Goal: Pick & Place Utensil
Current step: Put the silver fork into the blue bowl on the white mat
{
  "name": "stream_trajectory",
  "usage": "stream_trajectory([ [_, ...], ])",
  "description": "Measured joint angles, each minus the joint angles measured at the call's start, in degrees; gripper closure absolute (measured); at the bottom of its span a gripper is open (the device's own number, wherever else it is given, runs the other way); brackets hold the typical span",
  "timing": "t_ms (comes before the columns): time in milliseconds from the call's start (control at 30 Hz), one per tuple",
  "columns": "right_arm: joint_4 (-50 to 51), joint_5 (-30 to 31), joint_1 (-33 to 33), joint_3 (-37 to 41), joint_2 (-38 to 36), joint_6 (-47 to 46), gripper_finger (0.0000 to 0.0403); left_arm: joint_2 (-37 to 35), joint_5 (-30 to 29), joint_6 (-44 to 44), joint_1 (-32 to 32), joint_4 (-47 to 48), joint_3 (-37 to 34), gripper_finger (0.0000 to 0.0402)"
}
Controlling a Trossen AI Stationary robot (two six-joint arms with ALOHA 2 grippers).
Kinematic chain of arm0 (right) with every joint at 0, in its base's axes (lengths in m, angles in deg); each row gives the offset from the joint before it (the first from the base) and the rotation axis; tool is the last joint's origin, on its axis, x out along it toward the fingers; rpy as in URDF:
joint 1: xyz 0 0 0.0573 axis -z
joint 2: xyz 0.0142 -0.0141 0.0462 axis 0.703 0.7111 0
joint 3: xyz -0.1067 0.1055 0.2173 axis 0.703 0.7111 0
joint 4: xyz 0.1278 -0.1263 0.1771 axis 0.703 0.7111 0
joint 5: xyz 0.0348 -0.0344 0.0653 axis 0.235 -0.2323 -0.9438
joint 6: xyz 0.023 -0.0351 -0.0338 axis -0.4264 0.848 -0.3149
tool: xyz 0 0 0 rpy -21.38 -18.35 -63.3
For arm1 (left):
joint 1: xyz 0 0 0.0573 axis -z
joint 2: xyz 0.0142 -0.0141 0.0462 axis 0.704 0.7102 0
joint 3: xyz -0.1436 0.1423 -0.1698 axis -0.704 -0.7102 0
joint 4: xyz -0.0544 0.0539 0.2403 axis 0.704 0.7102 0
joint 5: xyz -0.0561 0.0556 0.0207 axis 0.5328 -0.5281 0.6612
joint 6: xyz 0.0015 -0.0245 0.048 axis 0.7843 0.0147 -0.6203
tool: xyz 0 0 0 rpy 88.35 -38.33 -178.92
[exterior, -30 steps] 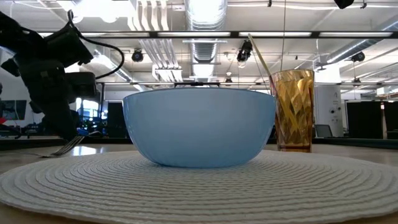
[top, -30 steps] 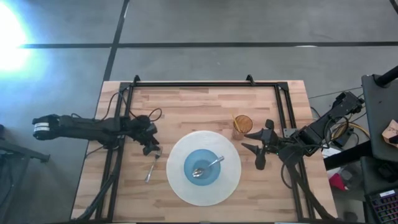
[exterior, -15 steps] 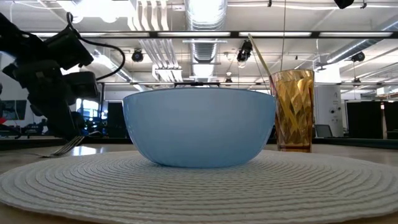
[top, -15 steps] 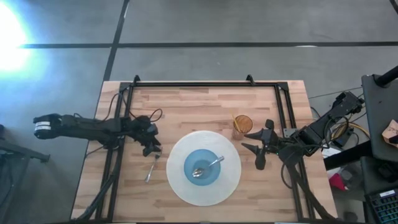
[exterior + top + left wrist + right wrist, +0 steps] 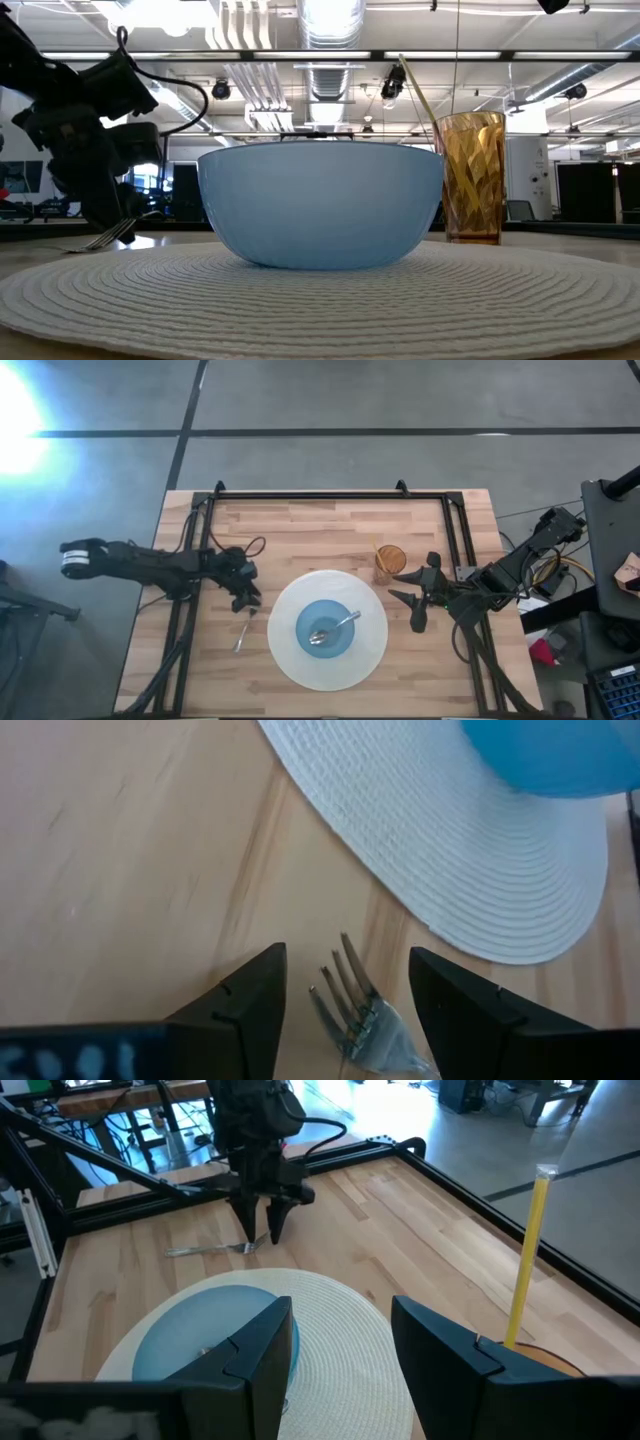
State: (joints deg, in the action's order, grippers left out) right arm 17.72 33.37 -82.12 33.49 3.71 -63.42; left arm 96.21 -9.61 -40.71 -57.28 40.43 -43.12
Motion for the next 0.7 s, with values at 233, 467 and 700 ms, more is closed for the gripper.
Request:
stream_trajectory([
  [233,0.01,0.09,-0.02,0.00,0.00,0.00,0.0236,1.98,0.70,-0.65,0.00,-0.03,0.00,0.0235],
  [467,-0.01,0.09,-0.02,0.00,0.00,0.00,0.0236,2.33,1.11,-0.83,0.00,0.02,0.00,0.0300],
  [700,0.00,0.07,-0.04,0.00,0.00,0.00,0.0236,2.33,1.39,-1.29,0.00,-0.06,0.00,0.0358],
])
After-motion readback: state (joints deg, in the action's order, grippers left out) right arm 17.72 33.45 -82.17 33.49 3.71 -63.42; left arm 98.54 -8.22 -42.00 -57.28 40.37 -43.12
